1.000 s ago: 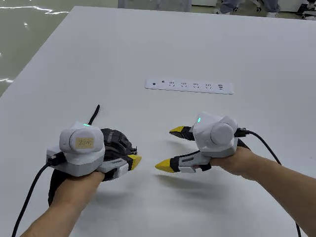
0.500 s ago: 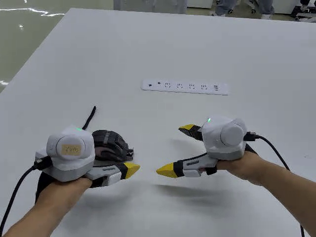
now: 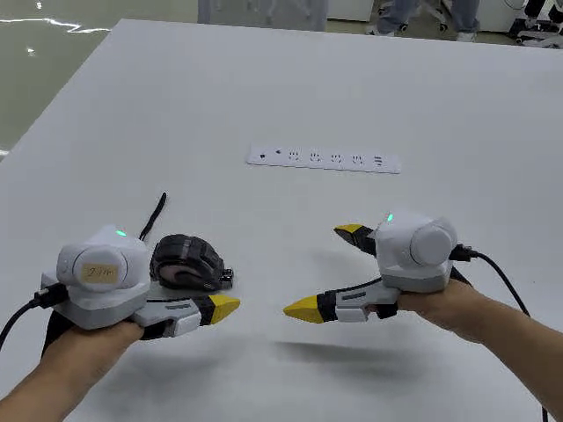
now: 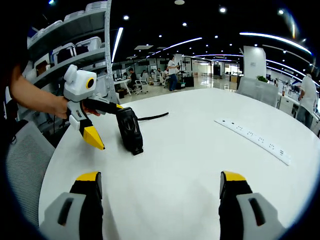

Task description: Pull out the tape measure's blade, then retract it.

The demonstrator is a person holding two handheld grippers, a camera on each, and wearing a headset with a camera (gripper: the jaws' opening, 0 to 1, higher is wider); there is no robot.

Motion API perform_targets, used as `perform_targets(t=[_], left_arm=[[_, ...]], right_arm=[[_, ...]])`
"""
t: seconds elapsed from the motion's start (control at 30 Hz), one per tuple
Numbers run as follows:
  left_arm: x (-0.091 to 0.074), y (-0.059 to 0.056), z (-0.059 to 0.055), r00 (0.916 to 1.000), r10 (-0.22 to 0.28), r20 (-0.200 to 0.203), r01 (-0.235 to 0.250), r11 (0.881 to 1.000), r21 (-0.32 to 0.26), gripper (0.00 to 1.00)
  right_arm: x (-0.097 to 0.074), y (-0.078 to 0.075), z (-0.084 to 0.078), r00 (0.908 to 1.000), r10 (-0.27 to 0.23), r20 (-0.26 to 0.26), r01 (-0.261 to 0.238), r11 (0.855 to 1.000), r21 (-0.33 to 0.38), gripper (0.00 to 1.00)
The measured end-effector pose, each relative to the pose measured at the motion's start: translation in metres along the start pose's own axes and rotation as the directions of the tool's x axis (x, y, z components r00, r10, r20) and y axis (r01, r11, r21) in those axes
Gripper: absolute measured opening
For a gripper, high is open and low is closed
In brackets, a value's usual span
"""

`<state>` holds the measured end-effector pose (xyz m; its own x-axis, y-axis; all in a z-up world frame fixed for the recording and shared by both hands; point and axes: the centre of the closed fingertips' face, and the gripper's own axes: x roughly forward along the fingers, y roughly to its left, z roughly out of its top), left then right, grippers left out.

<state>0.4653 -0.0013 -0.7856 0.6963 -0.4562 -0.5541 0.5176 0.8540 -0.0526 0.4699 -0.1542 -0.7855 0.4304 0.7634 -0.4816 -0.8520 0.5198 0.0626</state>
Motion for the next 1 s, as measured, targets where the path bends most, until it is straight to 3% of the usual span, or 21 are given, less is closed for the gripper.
perform_targets(t=[0.63, 1.0], left_arm=[[-0.014, -0.006, 0.003, 0.9971, -0.071, 0.029, 0.07, 0.997, 0.039, 1.0], [-0.027, -0.012, 0.007, 0.9916, -0.1, 0.081, 0.096, 0.994, 0.052, 1.0]], right_arm=[[-0.031, 0.0, -0.013, 0.9983, -0.056, 0.019, 0.055, 0.998, 0.026, 1.0], [-0.054, 0.003, -0.025, 0.9948, -0.097, 0.033, 0.095, 0.994, 0.045, 1.0]])
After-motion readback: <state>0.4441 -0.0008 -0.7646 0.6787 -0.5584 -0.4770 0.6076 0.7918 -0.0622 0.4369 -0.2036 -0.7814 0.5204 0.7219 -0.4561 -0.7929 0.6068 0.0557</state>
